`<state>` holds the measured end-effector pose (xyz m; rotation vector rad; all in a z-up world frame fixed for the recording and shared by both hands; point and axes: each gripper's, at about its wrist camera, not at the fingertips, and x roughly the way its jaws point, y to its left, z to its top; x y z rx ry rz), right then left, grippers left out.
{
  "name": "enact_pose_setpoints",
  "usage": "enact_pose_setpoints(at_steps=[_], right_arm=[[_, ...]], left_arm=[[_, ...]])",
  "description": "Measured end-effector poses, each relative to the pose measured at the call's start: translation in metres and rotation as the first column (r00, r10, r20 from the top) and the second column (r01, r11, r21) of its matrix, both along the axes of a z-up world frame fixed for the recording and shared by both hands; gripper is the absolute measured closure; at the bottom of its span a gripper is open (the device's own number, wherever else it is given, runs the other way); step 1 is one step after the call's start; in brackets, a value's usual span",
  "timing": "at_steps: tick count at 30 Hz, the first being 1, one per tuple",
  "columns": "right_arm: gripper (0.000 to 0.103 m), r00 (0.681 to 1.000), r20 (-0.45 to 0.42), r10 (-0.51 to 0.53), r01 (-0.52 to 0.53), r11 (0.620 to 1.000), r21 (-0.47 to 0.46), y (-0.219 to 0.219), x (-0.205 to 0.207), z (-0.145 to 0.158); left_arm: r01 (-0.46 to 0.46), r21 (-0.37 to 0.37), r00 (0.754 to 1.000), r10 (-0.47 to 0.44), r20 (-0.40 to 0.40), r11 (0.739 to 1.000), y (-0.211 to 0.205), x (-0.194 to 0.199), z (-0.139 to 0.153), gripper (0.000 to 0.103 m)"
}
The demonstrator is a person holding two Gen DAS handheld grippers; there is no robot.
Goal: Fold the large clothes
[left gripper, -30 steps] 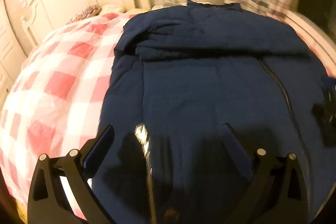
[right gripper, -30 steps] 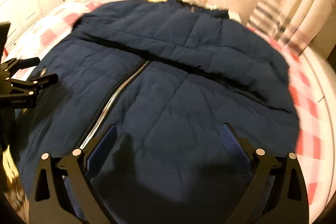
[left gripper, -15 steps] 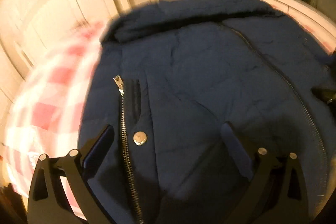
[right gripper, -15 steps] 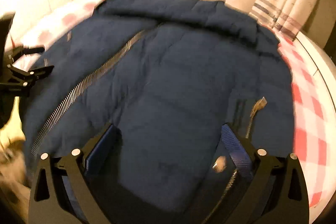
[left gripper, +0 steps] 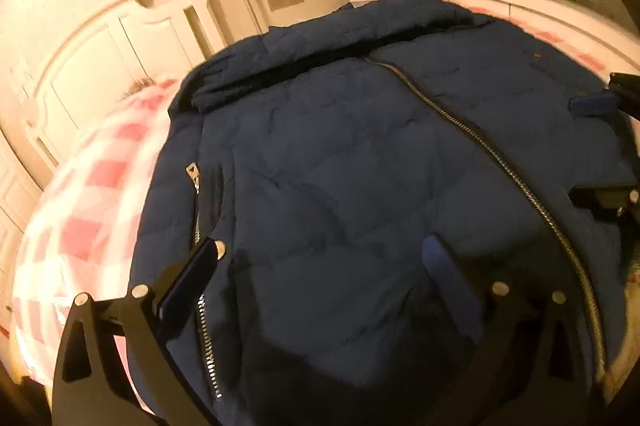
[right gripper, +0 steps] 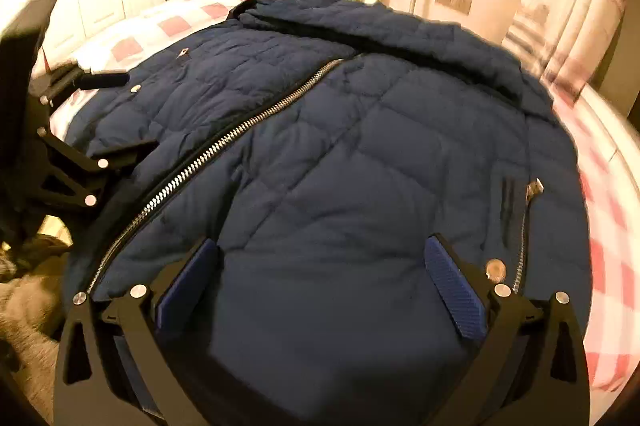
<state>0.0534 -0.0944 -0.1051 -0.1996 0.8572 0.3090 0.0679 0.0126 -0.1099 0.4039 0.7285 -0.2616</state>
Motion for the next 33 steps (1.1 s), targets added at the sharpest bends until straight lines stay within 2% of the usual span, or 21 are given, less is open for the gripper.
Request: enact_pose_setpoints(at_steps=[3, 5, 8, 10, 13, 16, 18, 21, 26, 29, 30, 32, 33], right_arm=[[0.005, 0.998, 0.044, -0.055, 0.054, 0.998, 0.013, -0.024, -0.020, 0.012], [0.005, 0.991, 0.051, -0.124, 0.120, 0.990, 0.075, -0.052, -0.040, 0.014], [0.005, 0.978, 0.005, -0.207, 0.203, 0.963, 0.175, -0.084, -0.066, 0.003], [0.005, 0.971, -0.037, -0.238, 0.241, 0.950, 0.201, -0.099, -0.078, -0.010], [0.005, 0.955, -0.089, -0.284, 0.297, 0.931, 0.215, -0.111, -0.089, -0.030], [0.005, 0.942, -0.125, -0.310, 0.334, 0.887, 0.319, -0.127, -0.088, -0.048], [0.005, 0.940, -0.162, -0.299, 0.339, 0.862, 0.377, -0.133, -0.082, -0.056], [0.005, 0.949, -0.173, -0.263, 0.312, 0.854, 0.415, -0.134, -0.073, -0.067], [0.005, 0.951, -0.197, -0.239, 0.307, 0.809, 0.500, -0.139, -0.064, -0.084], [0.006, 0.957, -0.180, -0.227, 0.288, 0.805, 0.518, -0.139, -0.064, -0.084], [0.007, 0.960, -0.170, -0.221, 0.278, 0.810, 0.516, -0.139, -0.065, -0.083], [0.024, 0.968, -0.148, -0.203, 0.251, 0.827, 0.503, -0.134, -0.069, -0.079], [0.027, 0.973, -0.129, -0.191, 0.230, 0.838, 0.494, -0.131, -0.071, -0.076]], left_arm=[[-0.035, -0.051, 0.999, 0.036, 0.019, 0.998, 0.028, -0.007, 0.010, 0.002], [-0.079, -0.081, 0.997, 0.080, 0.007, 0.994, 0.048, -0.011, 0.010, 0.002], [-0.164, -0.152, 0.986, 0.158, -0.048, 0.975, 0.083, -0.023, 0.005, 0.002], [-0.191, -0.184, 0.981, 0.180, -0.075, 0.964, 0.102, -0.031, 0.001, 0.002], [-0.192, -0.204, 0.980, 0.178, -0.086, 0.960, 0.119, -0.045, -0.004, 0.002], [-0.190, -0.207, 0.979, 0.170, -0.109, 0.960, 0.125, -0.051, -0.012, 0.002], [-0.186, -0.215, 0.978, 0.158, -0.140, 0.959, 0.129, -0.053, -0.017, 0.002], [-0.173, -0.222, 0.979, 0.143, -0.146, 0.960, 0.133, -0.055, -0.023, 0.002], [-0.190, -0.307, 0.975, 0.144, -0.167, 0.933, 0.153, -0.057, -0.023, 0.002], [-0.249, -0.319, 0.965, 0.208, -0.159, 0.914, 0.167, -0.056, -0.022, 0.002], [-0.256, -0.342, 0.963, 0.208, -0.170, 0.904, 0.172, -0.055, -0.021, 0.002], [-0.243, -0.412, 0.964, 0.172, -0.202, 0.879, 0.178, -0.052, -0.020, 0.002], [-0.236, -0.429, 0.965, 0.159, -0.208, 0.872, 0.177, -0.051, -0.019, 0.002]])
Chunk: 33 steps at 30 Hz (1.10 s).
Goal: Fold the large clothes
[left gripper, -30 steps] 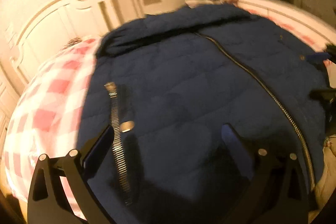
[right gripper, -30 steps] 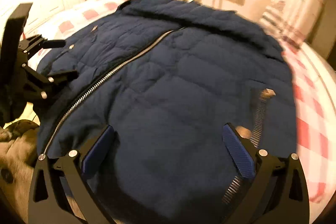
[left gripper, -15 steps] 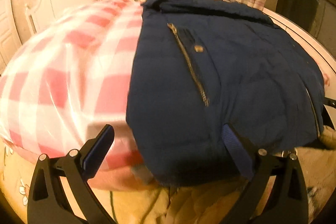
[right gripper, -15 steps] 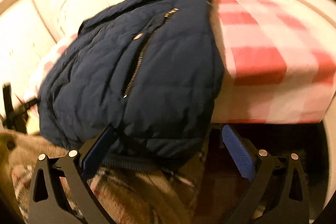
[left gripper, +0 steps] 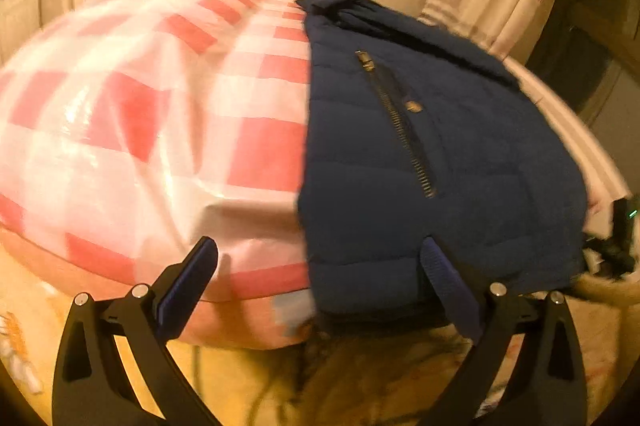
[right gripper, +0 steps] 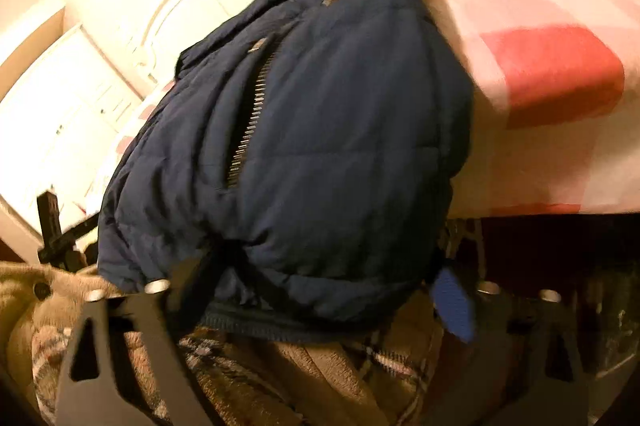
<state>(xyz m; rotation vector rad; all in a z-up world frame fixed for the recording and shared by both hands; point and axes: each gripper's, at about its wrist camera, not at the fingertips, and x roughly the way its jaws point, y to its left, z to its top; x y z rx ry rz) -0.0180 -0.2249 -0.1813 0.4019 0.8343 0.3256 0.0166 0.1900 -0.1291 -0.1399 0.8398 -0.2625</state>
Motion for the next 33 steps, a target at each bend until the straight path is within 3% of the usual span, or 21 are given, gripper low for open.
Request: enact_pose_setpoints(at_steps=[4, 8, 11, 13, 15, 16, 17, 19, 21, 23, 26, 31, 33], right_arm=[[0.040, 0.996, 0.058, 0.063, -0.062, 0.998, -0.020, 0.012, -0.009, 0.011], [0.041, 0.995, 0.070, 0.067, -0.066, 0.998, -0.022, 0.016, -0.006, 0.010], [0.037, 0.997, 0.049, 0.051, -0.048, 0.998, -0.050, 0.020, 0.003, 0.007], [0.036, 0.998, 0.043, 0.044, -0.042, 0.997, -0.058, 0.021, 0.003, 0.006], [0.048, 0.994, 0.079, 0.071, -0.064, 0.994, -0.093, 0.028, -0.003, 0.010], [0.065, 0.991, 0.098, 0.090, -0.079, 0.991, -0.111, 0.024, -0.012, 0.013], [0.075, 0.985, 0.126, 0.118, -0.101, 0.986, -0.130, 0.027, -0.018, 0.019], [0.079, 0.976, 0.173, 0.130, -0.106, 0.984, -0.140, 0.028, -0.032, 0.033], [0.080, 0.964, 0.235, 0.121, -0.102, 0.990, -0.094, 0.022, -0.047, 0.050], [0.080, 0.924, 0.364, 0.114, -0.119, 0.993, -0.007, 0.010, -0.067, 0.074], [0.081, 0.870, 0.481, 0.107, -0.139, 0.990, 0.031, -0.001, -0.091, 0.107], [0.081, 0.725, 0.677, 0.130, -0.214, 0.976, 0.042, -0.014, -0.133, 0.174], [0.081, 0.668, 0.731, 0.140, -0.242, 0.970, 0.035, -0.018, -0.140, 0.197]], left_arm=[[0.079, -0.046, 0.997, -0.080, -0.022, 0.996, -0.017, 0.006, -0.007, 0.002], [0.070, -0.070, 0.997, -0.073, -0.033, 0.995, -0.031, 0.024, -0.019, 0.002], [0.113, -0.082, 0.993, -0.116, -0.025, 0.990, -0.042, 0.026, -0.017, 0.020], [0.153, -0.060, 0.988, -0.155, -0.020, 0.986, -0.045, 0.021, -0.013, 0.040], [0.171, -0.066, 0.985, -0.173, -0.023, 0.983, -0.044, 0.014, -0.008, 0.076], [0.182, -0.078, 0.983, -0.182, 0.002, 0.980, -0.042, 0.006, -0.001, 0.081], [0.183, -0.086, 0.983, -0.182, 0.028, 0.979, -0.042, 0.000, 0.006, 0.084], [0.201, -0.112, 0.976, -0.190, 0.104, 0.973, -0.043, -0.012, 0.028, 0.086], [0.225, -0.135, 0.965, -0.201, 0.171, 0.965, -0.043, -0.021, 0.050, 0.086], [0.252, -0.149, 0.948, -0.213, 0.237, 0.956, -0.041, -0.028, 0.073, 0.086], [0.284, -0.172, 0.920, -0.218, 0.326, 0.943, -0.031, -0.043, 0.106, 0.086], [0.366, -0.264, 0.851, -0.207, 0.483, 0.892, 0.001, -0.081, 0.155, 0.086], [0.426, -0.296, 0.812, -0.217, 0.542, 0.855, 0.012, -0.091, 0.171, 0.086]])
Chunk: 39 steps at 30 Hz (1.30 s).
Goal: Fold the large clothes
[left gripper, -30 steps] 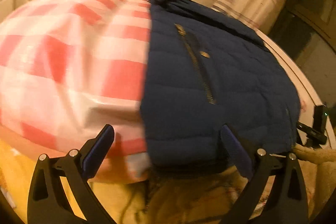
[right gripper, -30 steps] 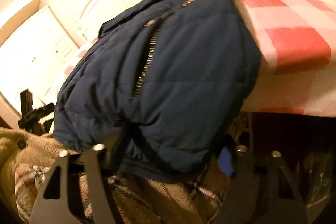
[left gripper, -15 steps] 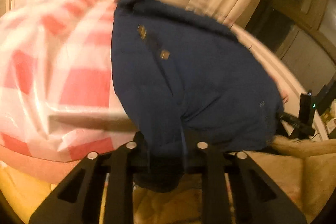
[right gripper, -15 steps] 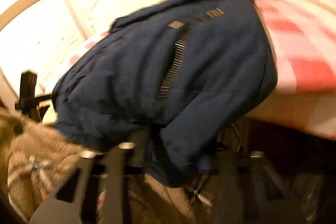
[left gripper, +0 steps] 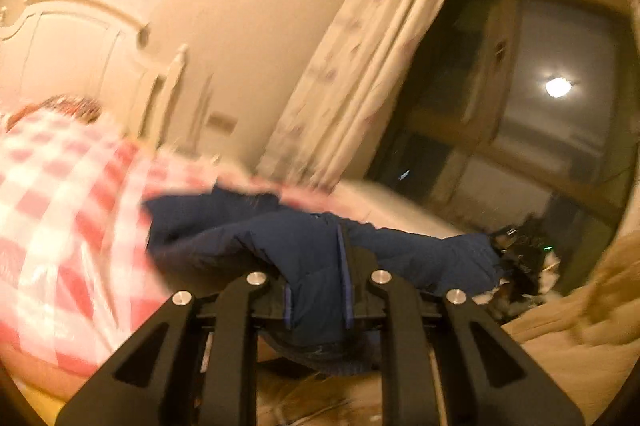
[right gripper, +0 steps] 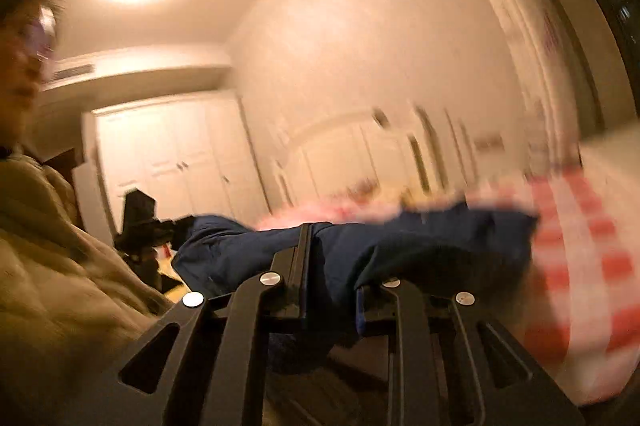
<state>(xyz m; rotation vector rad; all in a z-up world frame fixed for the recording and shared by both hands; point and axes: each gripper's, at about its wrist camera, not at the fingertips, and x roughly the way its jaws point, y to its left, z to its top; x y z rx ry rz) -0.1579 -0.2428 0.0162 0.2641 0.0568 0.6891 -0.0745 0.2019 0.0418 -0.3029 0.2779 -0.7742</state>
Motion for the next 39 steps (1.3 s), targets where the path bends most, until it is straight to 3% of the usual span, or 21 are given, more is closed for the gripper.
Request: enact_pose_setpoints(at_steps=[3, 5, 8, 10, 11, 13, 15, 16, 17, 18, 19, 21, 23, 26, 28, 31, 34, 37, 38, 39], right_arm=[[0.081, 0.998, 0.054, 0.016, -0.018, 0.999, 0.029, -0.009, 0.008, 0.025], [0.081, 0.999, 0.040, -0.006, 0.004, 0.999, 0.039, -0.011, 0.030, 0.037], [0.081, 0.990, -0.091, -0.109, 0.109, 0.994, -0.007, -0.006, 0.098, 0.048], [0.080, 0.963, -0.213, -0.168, 0.169, 0.986, -0.012, -0.004, 0.152, 0.041], [0.080, 0.941, -0.286, -0.183, 0.190, 0.982, -0.002, -0.005, 0.178, 0.034], [0.078, 0.855, -0.478, -0.201, 0.240, 0.971, 0.022, -0.012, 0.241, 0.008], [0.067, 0.749, -0.635, -0.189, 0.271, 0.962, 0.033, -0.020, 0.295, -0.026], [0.050, 0.723, -0.669, -0.176, 0.285, 0.957, 0.056, -0.023, 0.311, -0.040], [0.025, 0.706, -0.689, -0.165, 0.302, 0.950, 0.083, -0.027, 0.321, -0.053], [0.018, 0.696, -0.703, -0.148, 0.324, 0.938, 0.124, -0.035, 0.330, -0.065], [0.012, 0.692, -0.708, -0.143, 0.340, 0.929, 0.145, -0.038, 0.329, -0.071], [0.011, 0.705, -0.704, -0.087, 0.345, 0.909, 0.233, -0.051, 0.327, -0.079], [0.011, 0.734, -0.674, -0.083, 0.349, 0.898, 0.269, -0.061, 0.318, -0.074], [0.011, 0.737, -0.652, -0.180, 0.357, 0.922, 0.149, -0.063, 0.310, -0.056], [0.011, 0.715, -0.641, -0.280, 0.345, 0.938, -0.025, -0.054, 0.316, -0.044], [0.011, 0.689, -0.630, -0.358, 0.280, 0.933, -0.224, -0.037, 0.332, -0.041], [0.011, 0.702, -0.629, -0.334, 0.165, 0.935, -0.312, -0.021, 0.350, -0.048], [0.011, 0.661, -0.673, -0.331, 0.086, 0.925, -0.371, -0.012, 0.371, -0.071], [0.020, 0.645, -0.691, -0.326, 0.077, 0.928, -0.366, -0.012, 0.376, -0.079], [0.030, 0.641, -0.705, -0.304, 0.077, 0.939, -0.335, -0.015, 0.377, -0.083]], left_arm=[[0.055, -0.077, 0.998, -0.054, 0.016, 0.995, 0.012, 0.001, 0.010, 0.083], [0.053, -0.118, 0.998, -0.056, -0.018, 0.992, 0.012, 0.024, 0.016, 0.081], [-0.062, -0.091, 0.991, 0.050, -0.127, 0.994, 0.002, 0.078, 0.019, 0.078], [-0.126, -0.091, 0.967, 0.102, -0.235, 0.988, -0.001, 0.125, 0.011, 0.077], [-0.161, -0.081, 0.947, 0.131, -0.293, 0.984, -0.006, 0.153, 0.002, 0.072], [-0.222, -0.019, 0.899, 0.198, -0.390, 0.975, -0.015, 0.206, -0.019, 0.060], [-0.278, 0.039, 0.844, 0.264, -0.468, 0.960, -0.025, 0.252, -0.045, 0.041], [-0.306, 0.076, 0.816, 0.303, -0.492, 0.949, -0.029, 0.273, -0.058, 0.038], [-0.334, 0.108, 0.793, 0.341, -0.505, 0.937, -0.031, 0.288, -0.070, 0.033], [-0.345, 0.120, 0.784, 0.356, -0.509, 0.931, -0.030, 0.295, -0.079, 0.029], [-0.347, 0.131, 0.774, 0.362, -0.519, 0.929, -0.029, 0.302, -0.088, 0.024], [-0.350, 0.100, 0.764, 0.346, -0.545, 0.931, -0.021, 0.306, -0.097, 0.020], [-0.365, 0.028, 0.774, 0.321, -0.545, 0.930, -0.005, 0.301, -0.094, 0.019], [-0.425, 0.012, 0.799, 0.382, -0.465, 0.905, 0.013, 0.292, -0.073, 0.005], [-0.421, 0.085, 0.794, 0.412, -0.448, 0.903, 0.016, 0.294, -0.062, 0.005], [-0.283, 0.180, 0.801, 0.335, -0.496, 0.942, 0.005, 0.315, -0.067, 0.005], [-0.188, 0.269, 0.802, 0.306, -0.513, 0.944, -0.016, 0.326, -0.080, 0.005], [-0.146, 0.319, 0.789, 0.305, -0.533, 0.936, -0.034, 0.337, -0.096, 0.007], [-0.145, 0.337, 0.786, 0.315, -0.532, 0.930, -0.038, 0.341, -0.102, 0.020], [-0.156, 0.364, 0.780, 0.341, -0.525, 0.918, -0.040, 0.342, -0.105, 0.050]])
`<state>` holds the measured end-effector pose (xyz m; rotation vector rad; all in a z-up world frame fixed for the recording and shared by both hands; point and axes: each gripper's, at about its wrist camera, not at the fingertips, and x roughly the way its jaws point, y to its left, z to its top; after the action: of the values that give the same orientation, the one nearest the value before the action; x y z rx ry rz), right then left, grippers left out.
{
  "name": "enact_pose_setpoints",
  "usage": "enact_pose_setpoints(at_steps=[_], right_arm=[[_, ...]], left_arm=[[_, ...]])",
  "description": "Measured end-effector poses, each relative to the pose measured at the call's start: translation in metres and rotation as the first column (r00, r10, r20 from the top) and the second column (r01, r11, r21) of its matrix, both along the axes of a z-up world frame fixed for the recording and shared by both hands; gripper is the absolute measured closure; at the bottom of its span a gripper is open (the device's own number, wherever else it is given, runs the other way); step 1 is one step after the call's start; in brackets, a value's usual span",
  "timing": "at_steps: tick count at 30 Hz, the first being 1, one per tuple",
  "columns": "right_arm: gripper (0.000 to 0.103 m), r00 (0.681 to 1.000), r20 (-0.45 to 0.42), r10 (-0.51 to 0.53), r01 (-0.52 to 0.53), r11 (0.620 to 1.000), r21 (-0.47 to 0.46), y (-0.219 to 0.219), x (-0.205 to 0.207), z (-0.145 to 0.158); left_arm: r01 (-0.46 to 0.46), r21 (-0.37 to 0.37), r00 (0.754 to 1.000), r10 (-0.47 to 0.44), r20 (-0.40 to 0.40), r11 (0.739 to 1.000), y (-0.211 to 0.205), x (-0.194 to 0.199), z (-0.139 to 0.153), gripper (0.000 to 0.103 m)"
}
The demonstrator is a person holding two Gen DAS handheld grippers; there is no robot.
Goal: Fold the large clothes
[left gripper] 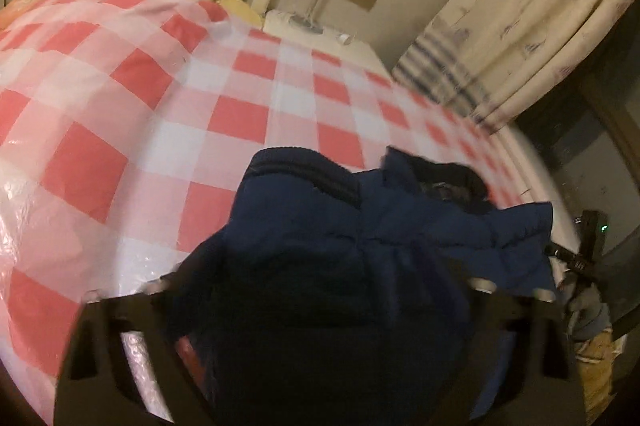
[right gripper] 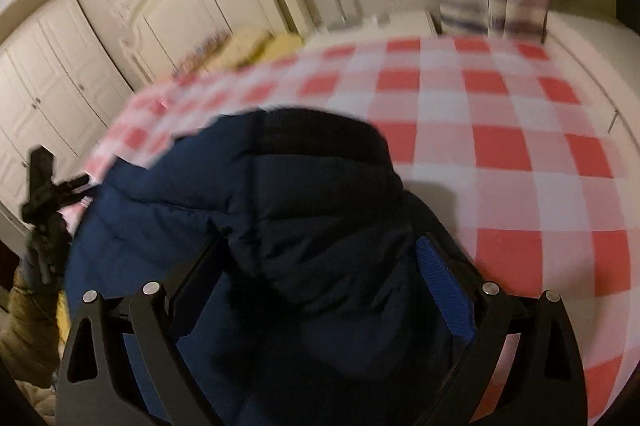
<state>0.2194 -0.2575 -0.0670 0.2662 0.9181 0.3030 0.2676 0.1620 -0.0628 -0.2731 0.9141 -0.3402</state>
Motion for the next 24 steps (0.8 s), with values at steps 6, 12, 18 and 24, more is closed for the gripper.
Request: enact_pose_setpoints(at_steps=[6, 12, 18, 24], right_arm=[[0.086, 0.975, 0.222, -0.018, -0.004, 0.995, 0.099, 0.000, -0.050, 0.043], [0.087, 0.926, 0.374, -0.051, 0.059, 0.998, -0.008, 0.015, -0.079, 0.118], [0.087, 0.966, 0.183, -0.181, 0.192, 0.980, -0.046, 0.002, -0.010, 0.073], [0.084, 0.965, -0.019, -0.260, 0.260, 0.964, 0.057, -0.022, 0.016, -0.024]], left_arm=[[-0.018, 0.021, 0.989, 0.015, 0.148, 1.000, 0.000, -0.035, 0.035, 0.095], [-0.045, 0.024, 0.965, 0.037, 0.260, 0.999, -0.019, -0.038, 0.105, 0.095], [-0.132, 0.081, 0.989, 0.125, 0.081, 0.988, -0.033, 0.038, 0.056, 0.092], [-0.168, 0.120, 0.984, 0.174, -0.035, 0.978, -0.026, 0.057, -0.021, 0.080]])
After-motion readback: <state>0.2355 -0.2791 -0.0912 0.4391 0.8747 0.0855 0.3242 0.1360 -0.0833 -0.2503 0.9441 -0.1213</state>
